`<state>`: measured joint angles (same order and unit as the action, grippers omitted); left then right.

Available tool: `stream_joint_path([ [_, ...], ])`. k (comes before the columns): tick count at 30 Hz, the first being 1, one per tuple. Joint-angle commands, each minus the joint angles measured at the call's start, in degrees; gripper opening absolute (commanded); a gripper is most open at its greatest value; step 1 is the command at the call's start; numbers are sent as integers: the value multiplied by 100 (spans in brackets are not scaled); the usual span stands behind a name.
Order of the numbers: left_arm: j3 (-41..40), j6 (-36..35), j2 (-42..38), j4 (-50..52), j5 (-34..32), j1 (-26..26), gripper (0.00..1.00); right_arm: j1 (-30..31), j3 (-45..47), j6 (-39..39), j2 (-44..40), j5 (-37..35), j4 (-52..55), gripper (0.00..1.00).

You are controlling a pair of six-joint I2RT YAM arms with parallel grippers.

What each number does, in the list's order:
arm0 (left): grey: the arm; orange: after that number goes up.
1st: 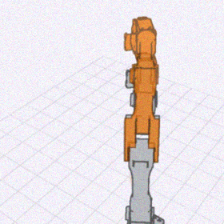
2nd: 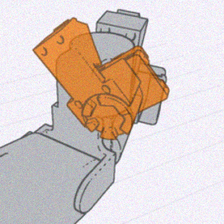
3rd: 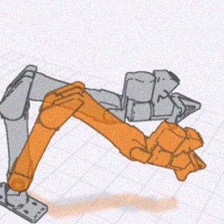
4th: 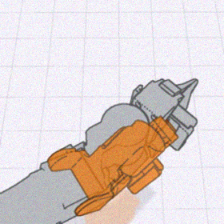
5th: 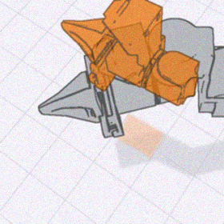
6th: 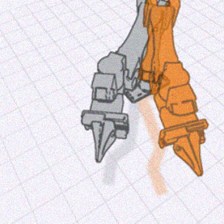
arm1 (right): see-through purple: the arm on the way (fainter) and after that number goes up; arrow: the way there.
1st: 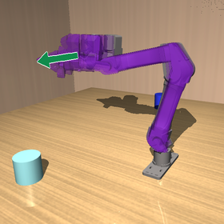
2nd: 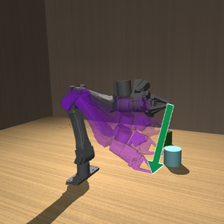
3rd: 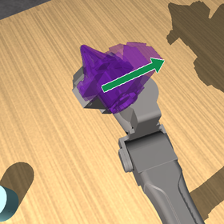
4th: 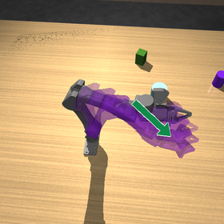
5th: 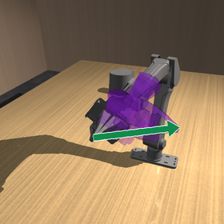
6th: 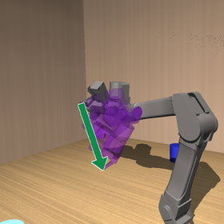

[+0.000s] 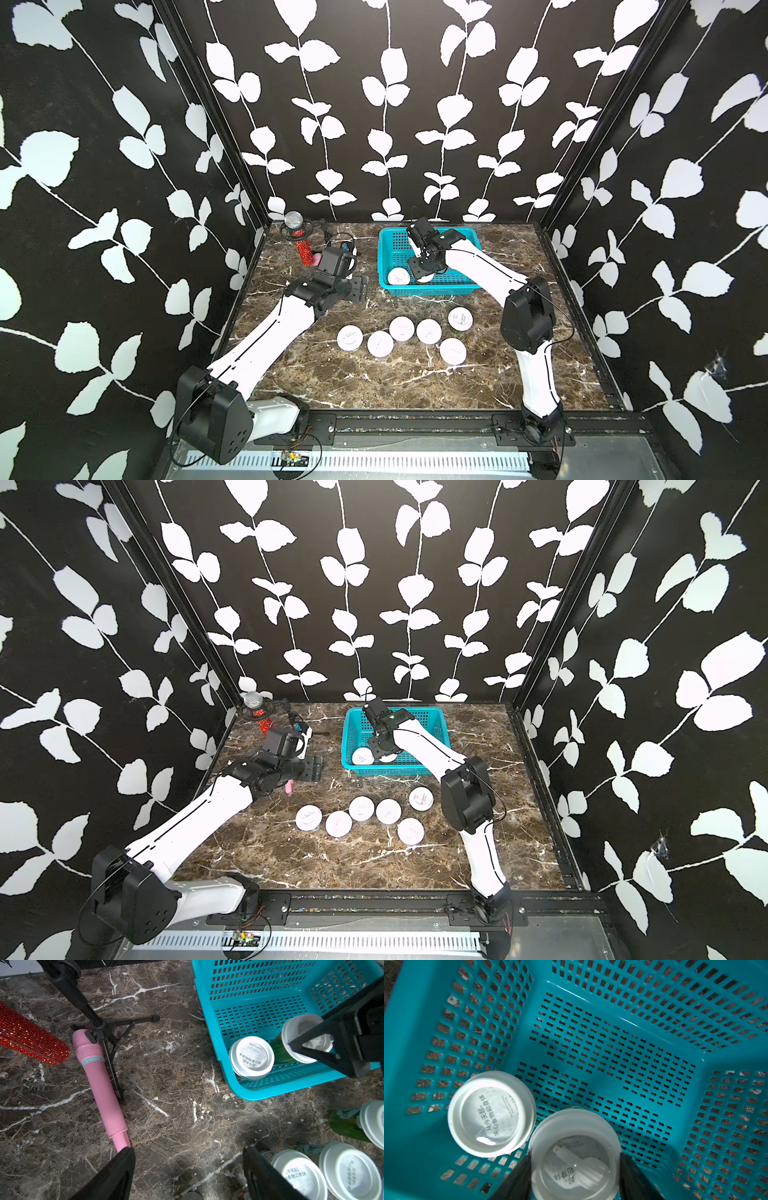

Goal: Put the yogurt in the basket
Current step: Place the yogurt in the basket.

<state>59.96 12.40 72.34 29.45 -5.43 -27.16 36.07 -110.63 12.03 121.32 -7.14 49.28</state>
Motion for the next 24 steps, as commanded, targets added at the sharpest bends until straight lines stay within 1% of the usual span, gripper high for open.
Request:
stream_joint_path([
  [1,85,-45,-162,47,-45,40,82,35,-113,1,91,-84,74,59],
  [24,91,-49,-211,87,-41,37,82,57,68,30,269,71,146,66],
])
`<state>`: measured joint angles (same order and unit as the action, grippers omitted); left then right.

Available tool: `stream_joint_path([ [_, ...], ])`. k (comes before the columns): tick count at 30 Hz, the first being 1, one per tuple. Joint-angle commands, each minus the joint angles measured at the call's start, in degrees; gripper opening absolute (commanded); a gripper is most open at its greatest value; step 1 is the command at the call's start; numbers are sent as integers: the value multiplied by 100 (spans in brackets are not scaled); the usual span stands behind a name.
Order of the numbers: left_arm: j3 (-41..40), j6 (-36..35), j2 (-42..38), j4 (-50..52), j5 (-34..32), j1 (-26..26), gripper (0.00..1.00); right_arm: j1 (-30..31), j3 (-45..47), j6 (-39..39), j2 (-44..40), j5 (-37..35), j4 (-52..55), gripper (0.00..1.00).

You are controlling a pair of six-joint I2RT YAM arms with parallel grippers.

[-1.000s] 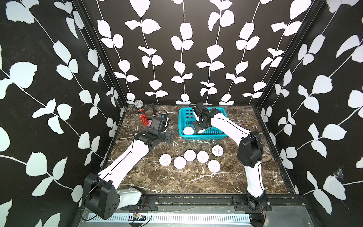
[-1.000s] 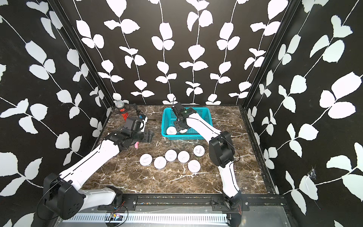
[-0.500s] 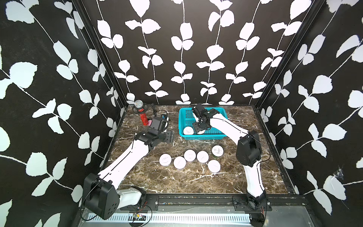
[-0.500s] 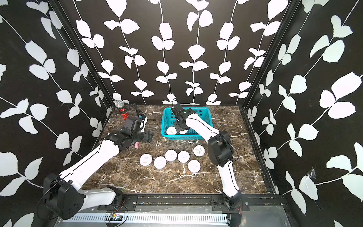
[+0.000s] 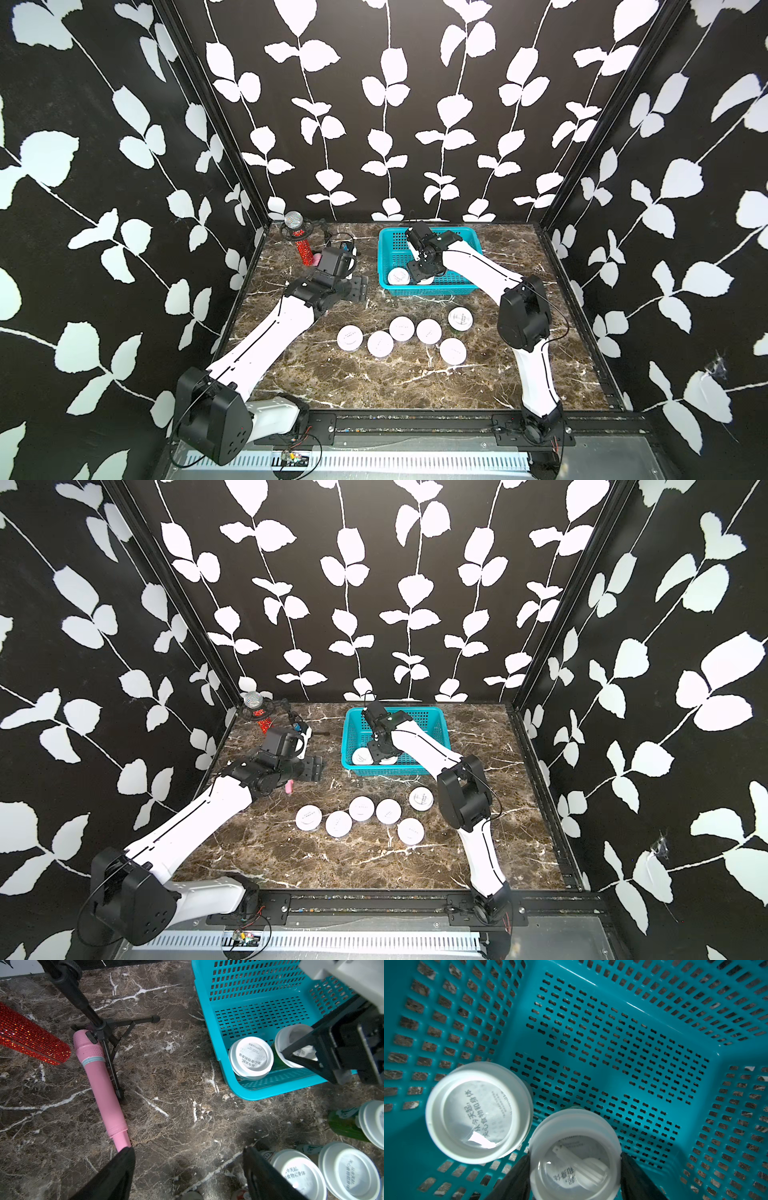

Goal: Put the yogurt in the basket
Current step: Place the yogurt in the basket.

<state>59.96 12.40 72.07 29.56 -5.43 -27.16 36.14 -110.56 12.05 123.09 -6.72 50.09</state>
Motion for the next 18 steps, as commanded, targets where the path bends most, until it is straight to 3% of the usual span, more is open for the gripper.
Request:
stream_joint_path([
  [1,89,-52,-184,78,-43,41,82,51,61,30,92,61,66,66],
  [18,151,-89,-177,230,11,43,83,32,237,34,-435,76,-63,75],
])
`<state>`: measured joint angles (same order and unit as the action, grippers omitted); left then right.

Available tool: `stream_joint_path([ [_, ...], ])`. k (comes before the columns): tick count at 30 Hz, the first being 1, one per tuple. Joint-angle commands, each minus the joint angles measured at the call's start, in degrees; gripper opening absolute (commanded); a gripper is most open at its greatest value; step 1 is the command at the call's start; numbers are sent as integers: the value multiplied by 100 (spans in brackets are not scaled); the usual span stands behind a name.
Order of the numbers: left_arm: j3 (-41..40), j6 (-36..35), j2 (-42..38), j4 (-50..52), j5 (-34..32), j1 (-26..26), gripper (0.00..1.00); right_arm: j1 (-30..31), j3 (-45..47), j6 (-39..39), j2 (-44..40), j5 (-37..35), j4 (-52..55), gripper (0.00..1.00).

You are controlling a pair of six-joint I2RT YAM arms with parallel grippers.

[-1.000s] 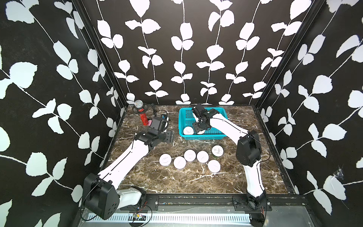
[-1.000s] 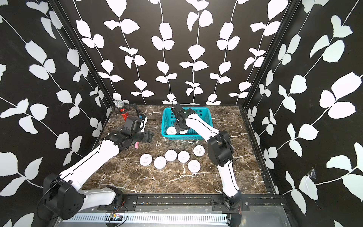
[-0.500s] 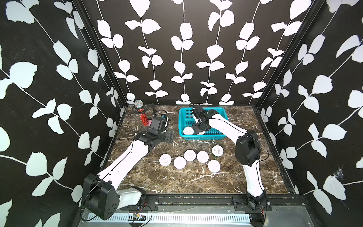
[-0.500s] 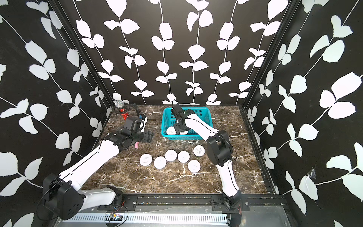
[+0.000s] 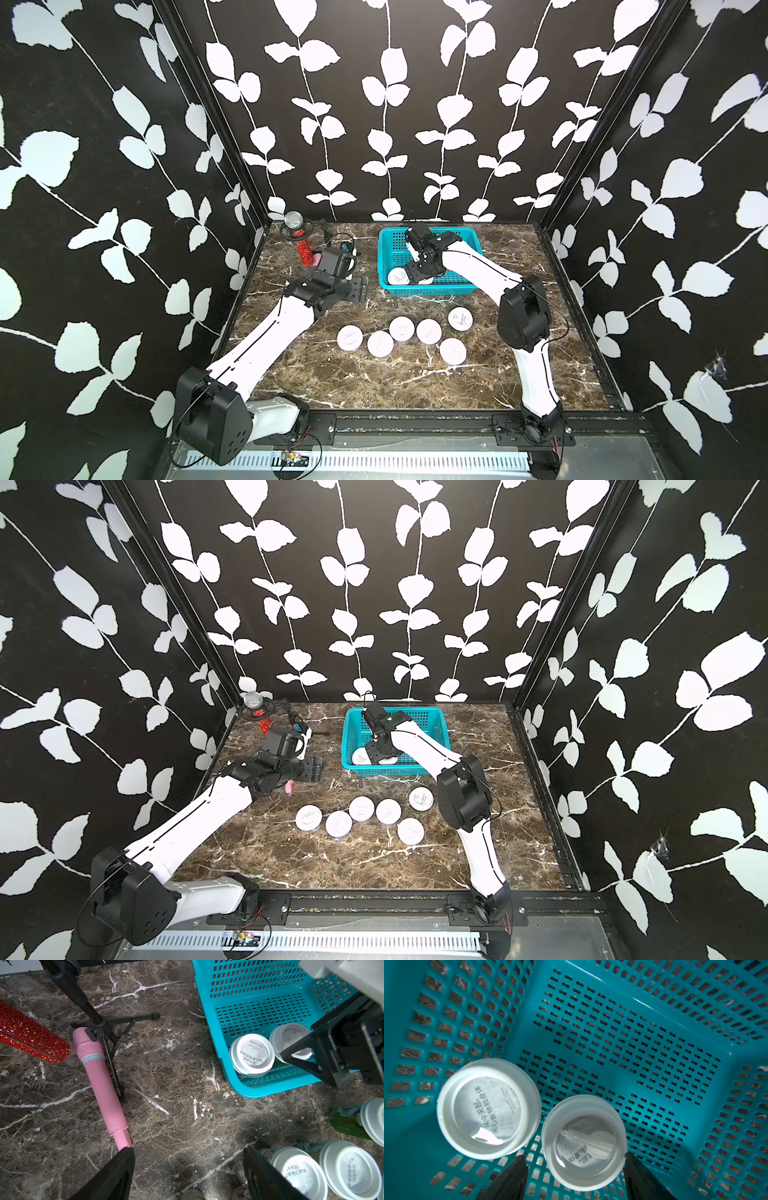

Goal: Put the yogurt in the basket
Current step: Place the yogurt in the basket, then pick up the yogurt from the center of the board.

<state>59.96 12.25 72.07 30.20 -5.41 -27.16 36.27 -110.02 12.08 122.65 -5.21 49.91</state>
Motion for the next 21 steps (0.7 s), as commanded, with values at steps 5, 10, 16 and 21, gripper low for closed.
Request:
stream_joint_path([
  [5,183,-23,-157,448,23,42,83,-31,728,123,-1008,-58,-520,76],
  [10,180,374,-137,1019,-4,-60,84,-72,1739,274,-1847,296,-1435,77],
  [16,-34,797,-210,1489,-430,-692,86,-103,2549,417,-2443,397,-1878,78],
  [21,-348,1070,-398,1583,-439,-791,87,-101,2977,489,-2762,425,-2035,79],
])
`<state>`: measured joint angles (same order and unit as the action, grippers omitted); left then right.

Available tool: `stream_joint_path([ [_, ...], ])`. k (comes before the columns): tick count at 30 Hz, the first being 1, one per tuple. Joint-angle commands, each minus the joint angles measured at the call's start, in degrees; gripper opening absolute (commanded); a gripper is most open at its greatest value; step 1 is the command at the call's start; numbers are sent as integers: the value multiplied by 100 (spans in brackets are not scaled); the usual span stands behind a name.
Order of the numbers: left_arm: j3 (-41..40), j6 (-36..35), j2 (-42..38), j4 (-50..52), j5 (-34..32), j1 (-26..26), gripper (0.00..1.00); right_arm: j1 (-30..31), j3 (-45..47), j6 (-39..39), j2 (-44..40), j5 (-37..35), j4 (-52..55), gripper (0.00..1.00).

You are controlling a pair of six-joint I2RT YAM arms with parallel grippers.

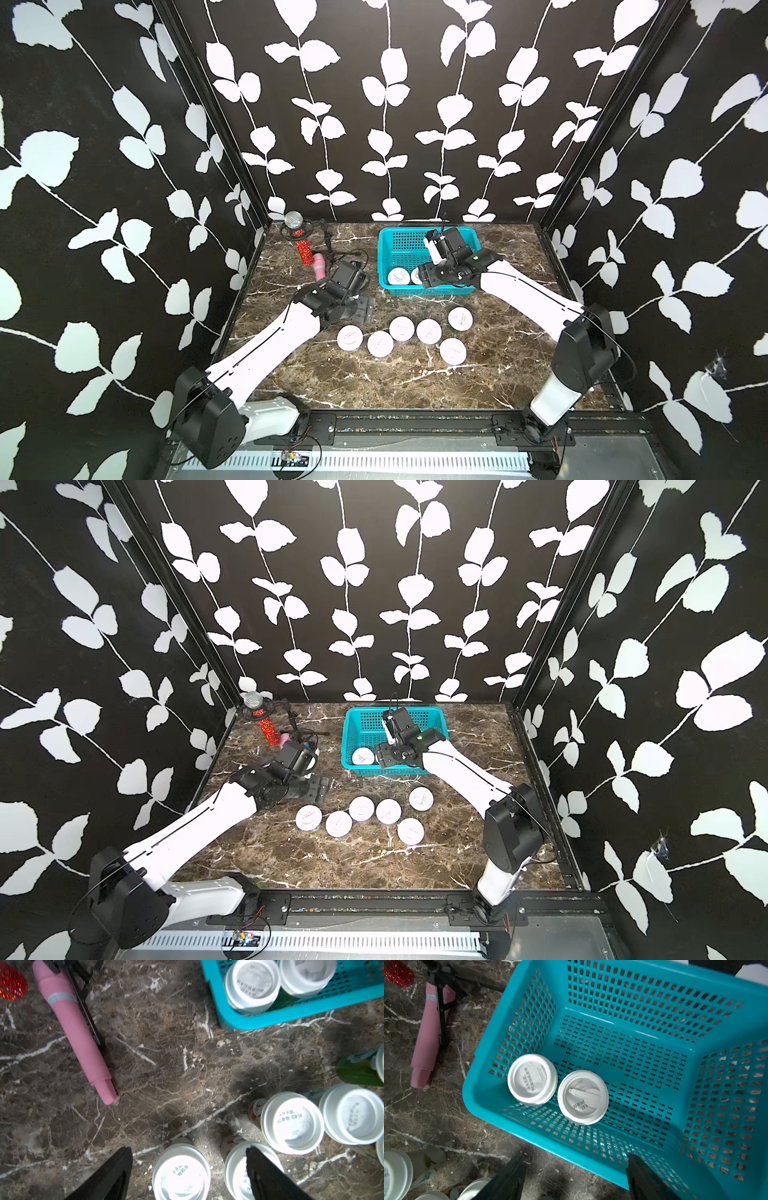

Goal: Put the yogurt in the basket
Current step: Pick up the yogurt from the center of the board.

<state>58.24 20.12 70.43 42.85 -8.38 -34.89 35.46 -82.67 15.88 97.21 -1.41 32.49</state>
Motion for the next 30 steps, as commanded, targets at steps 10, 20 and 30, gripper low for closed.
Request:
stream_joint_path([
  [10,-646,502,-487,467,82,-136,92,-22,590,171,-496,63,-428,79],
  [20,-855,575,-442,424,-42,-279,94,-22,633,188,-499,101,-477,79],
  [30,-966,604,-220,304,-44,-299,90,-25,670,188,-498,93,-503,79],
])
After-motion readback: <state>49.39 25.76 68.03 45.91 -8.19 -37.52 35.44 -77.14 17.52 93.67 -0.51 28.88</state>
